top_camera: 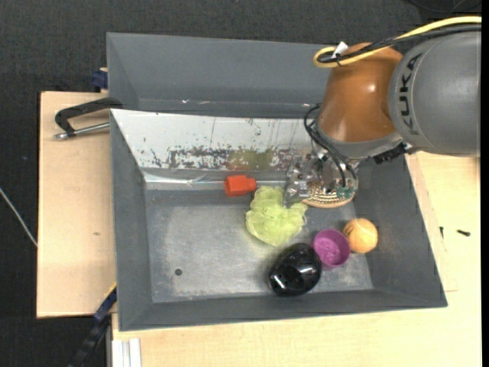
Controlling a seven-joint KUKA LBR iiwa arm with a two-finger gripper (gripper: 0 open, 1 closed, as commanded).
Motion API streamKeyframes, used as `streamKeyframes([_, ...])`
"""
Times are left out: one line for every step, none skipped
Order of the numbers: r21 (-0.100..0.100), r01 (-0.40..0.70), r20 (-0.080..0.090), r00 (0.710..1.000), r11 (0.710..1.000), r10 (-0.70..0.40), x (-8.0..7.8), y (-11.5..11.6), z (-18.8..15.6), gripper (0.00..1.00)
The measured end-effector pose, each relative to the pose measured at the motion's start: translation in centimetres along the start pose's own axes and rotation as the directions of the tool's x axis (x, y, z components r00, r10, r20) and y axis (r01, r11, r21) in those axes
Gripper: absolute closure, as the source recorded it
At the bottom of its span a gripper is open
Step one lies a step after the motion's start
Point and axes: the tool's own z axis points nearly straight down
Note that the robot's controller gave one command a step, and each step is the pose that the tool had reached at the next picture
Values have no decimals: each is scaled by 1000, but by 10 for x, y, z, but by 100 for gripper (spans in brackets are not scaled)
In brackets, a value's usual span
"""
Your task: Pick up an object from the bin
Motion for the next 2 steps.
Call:
streamKeyframes([0,7,-4,1000,1000,-7,13,9,-53,100])
streamKeyframes([0,18,-3,1000,1000,-18,41,12,-114,100])
